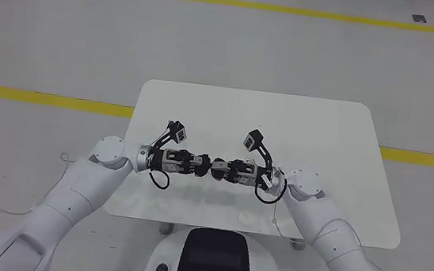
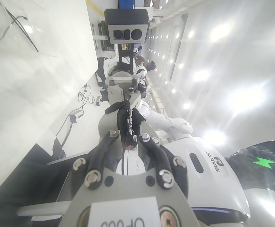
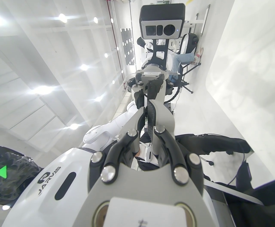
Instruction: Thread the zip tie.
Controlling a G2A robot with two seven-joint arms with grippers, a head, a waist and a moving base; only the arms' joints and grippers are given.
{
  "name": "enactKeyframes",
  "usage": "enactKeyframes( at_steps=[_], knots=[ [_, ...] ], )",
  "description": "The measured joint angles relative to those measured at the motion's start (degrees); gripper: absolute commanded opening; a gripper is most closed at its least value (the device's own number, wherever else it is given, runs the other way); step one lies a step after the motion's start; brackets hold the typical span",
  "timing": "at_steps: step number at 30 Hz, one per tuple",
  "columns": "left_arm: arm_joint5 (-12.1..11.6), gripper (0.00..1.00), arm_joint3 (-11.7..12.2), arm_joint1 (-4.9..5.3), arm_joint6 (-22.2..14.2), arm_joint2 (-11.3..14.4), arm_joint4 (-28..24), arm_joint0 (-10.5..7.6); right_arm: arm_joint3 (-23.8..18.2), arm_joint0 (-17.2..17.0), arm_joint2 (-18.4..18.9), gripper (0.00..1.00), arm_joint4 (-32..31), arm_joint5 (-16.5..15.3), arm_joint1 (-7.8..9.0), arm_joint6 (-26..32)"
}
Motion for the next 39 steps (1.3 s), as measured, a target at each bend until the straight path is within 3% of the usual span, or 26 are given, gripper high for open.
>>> enactKeyframes(
  at_steps=[3, 10, 11, 12, 13, 27, 32, 39],
  knots=[
    [0.08, 0.0, -0.01, -0.06, -0.02, 0.05, 0.1, -0.07, 0.02, 0.02, -0.07, 0.0, 0.1, 0.0, 0.03, 0.08],
    [0.09, 0.0, 0.39, -0.17, -0.25, 0.06, 0.06, -0.23, 0.06, 0.06, -0.19, 0.03, 0.22, 0.09, 0.13, 0.12],
    [0.06, 0.0, 0.46, -0.18, -0.31, 0.04, 0.03, -0.26, 0.07, 0.06, -0.2, 0.16, 0.23, 0.13, 0.14, 0.12],
    [0.01, 0.0, 0.5, -0.19, -0.35, 0.03, -0.01, -0.26, 0.09, 0.07, -0.21, 0.84, 0.27, 0.19, 0.15, 0.12],
    [-0.07, 0.0, 0.51, -0.2, -0.41, -0.03, -0.07, -0.25, 0.12, 0.06, -0.19, 1.0, 0.38, 0.23, 0.17, 0.07],
    [-1.53, 0.0, -0.03, 0.33, -2.15, -1.72, -0.53, 0.86, -0.45, -1.0, 1.6, 1.0, 2.2, -0.16, 0.74, -0.51],
    [-2.92, 0.0, -1.24, 0.42, -4.57, -2.01, -0.57, 0.84, -0.05, -1.02, 1.55, 1.0, 2.6, -0.06, 0.68, -1.7],
    [-2.9, 0.0, -1.28, 0.42, -4.54, -2.01, -0.57, 0.84, -0.06, -1.02, 1.56, 1.0, 2.58, -0.08, 0.68, -1.62]
  ],
)
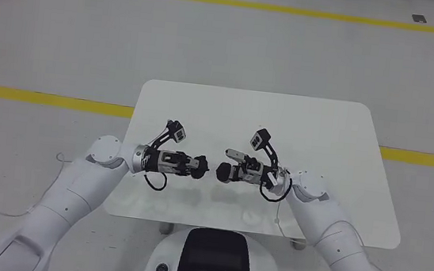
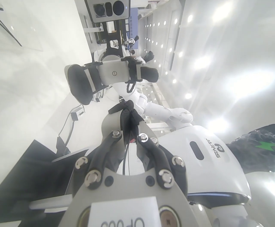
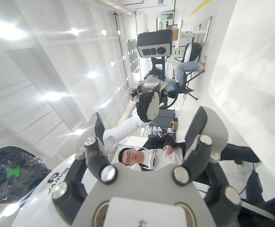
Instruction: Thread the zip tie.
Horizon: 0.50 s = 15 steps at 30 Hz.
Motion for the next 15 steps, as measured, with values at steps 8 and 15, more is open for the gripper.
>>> enactKeyframes(
  at_steps=[8, 15],
  knots=[
    [0.0, 0.0, -0.49, -0.19, 5.35, -1.69, 2.44, 0.16, 0.0, 0.0, 0.0, 1.0, 0.0, 0.0, 0.0, 0.0],
    [0.0, 0.0, -0.13, -1.67, 5.74, -7.78, 2.93, 1.54, 0.0, 0.0, 0.0, 1.0, 0.0, 0.0, 0.0, 0.0]
  ],
)
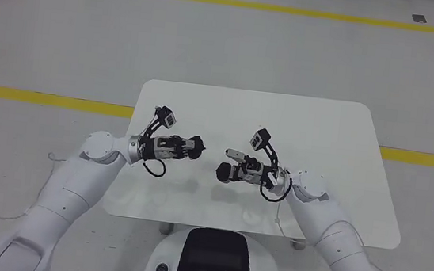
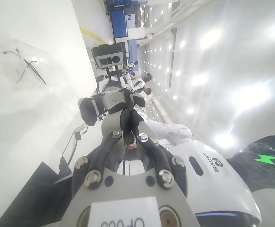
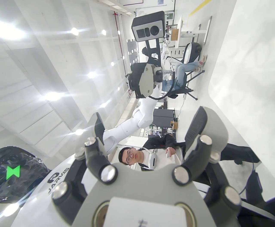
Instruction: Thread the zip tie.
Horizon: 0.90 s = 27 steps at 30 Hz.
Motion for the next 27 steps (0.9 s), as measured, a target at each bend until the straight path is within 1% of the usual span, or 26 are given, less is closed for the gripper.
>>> enactKeyframes(
  at_steps=[3, 6, 9, 11, 13, 15, 22, 24, 27],
  knots=[
    [0.0, 0.0, 0.66, -1.13, -2.14, -2.72, 0.25, 0.67, 0.0, 0.0, 0.0, 1.0, 0.0, 0.0, 0.0, 0.0],
    [0.0, 0.0, 1.72, -2.54, -5.5, -5.07, -0.1, 0.97, 0.0, 0.0, 0.0, 1.0, 0.0, 0.0, 0.0, 0.0],
    [0.0, 0.0, 3.64, -4.06, -9.47, -7.25, -0.21, 0.79, 0.0, 0.0, 0.0, 1.0, 0.0, 0.0, 0.0, 0.0],
    [0.0, 0.0, 4.35, -5.07, -9.87, -8.15, 0.73, 0.68, 0.0, 0.0, 0.0, 1.0, 0.0, 0.0, 0.0, 0.0],
    [0.0, 0.0, 4.39, -5.82, -9.71, -8.33, 1.87, 0.62, 0.0, 0.0, 0.0, 1.0, 0.0, 0.0, 0.0, 0.0],
    [0.0, 0.0, 4.25, -5.98, -9.69, -8.39, 2.84, 0.51, 0.0, 0.0, 0.0, 1.0, 0.0, 0.0, 0.0, 0.0],
    [0.07, 0.0, 4.21, -5.95, -9.6, -8.32, 2.8, 0.55, 0.0, 0.0, 0.0, 1.0, 0.0, 0.0, 0.0, 0.0],
    [0.28, 0.0, 4.07, -5.95, -8.68, -8.14, 2.95, 0.68, 0.0, 0.0, 0.0, 1.0, 0.0, 0.0, 0.0, 0.0],
    [0.0, 0.0, 4.77, -6.07, -9.56, -7.53, -0.37, 0.36, 0.0, 0.0, 0.0, 1.0, 0.0, 0.0, 0.0, 0.0]
  ],
)
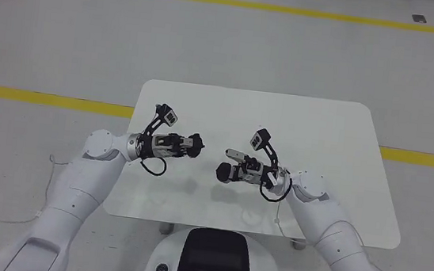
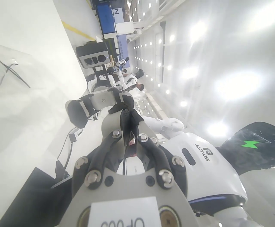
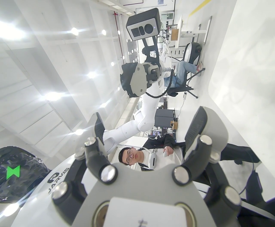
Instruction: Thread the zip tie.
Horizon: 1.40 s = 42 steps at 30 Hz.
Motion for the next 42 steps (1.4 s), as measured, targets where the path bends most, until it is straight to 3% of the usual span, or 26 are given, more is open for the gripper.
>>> enactKeyframes(
  at_steps=[9, 27, 33, 37, 42],
  knots=[
    [0.0, 0.0, 2.04, -0.26, -0.14, 3.26, -0.1, -2.92, 0.0, 0.0, 0.0, 1.0, 0.0, 0.0, 0.0, 0.0],
    [0.0, 0.0, 2.09, 0.54, -0.14, 3.62, -0.56, -2.66, -0.5, -0.29, 0.41, 1.0, -0.68, -0.1, 0.12, -0.99],
    [0.0, 0.0, 2.1, 0.53, -0.14, 3.62, -0.55, -2.67, -7.83, -4.07, 6.15, 1.0, -10.89, 1.2, 2.47, -7.02],
    [0.0, 0.0, 2.1, 0.53, -0.14, 3.62, -0.55, -2.67, -16.45, -8.49, 9.77, 1.0, -21.35, 6.52, 4.1, -12.24],
    [0.0, 0.0, 2.1, 0.53, -0.14, 3.62, -0.55, -2.67, -23.94, -11.79, 11.08, 1.0, -30.68, 12.58, 5.07, -16.3]
  ],
)
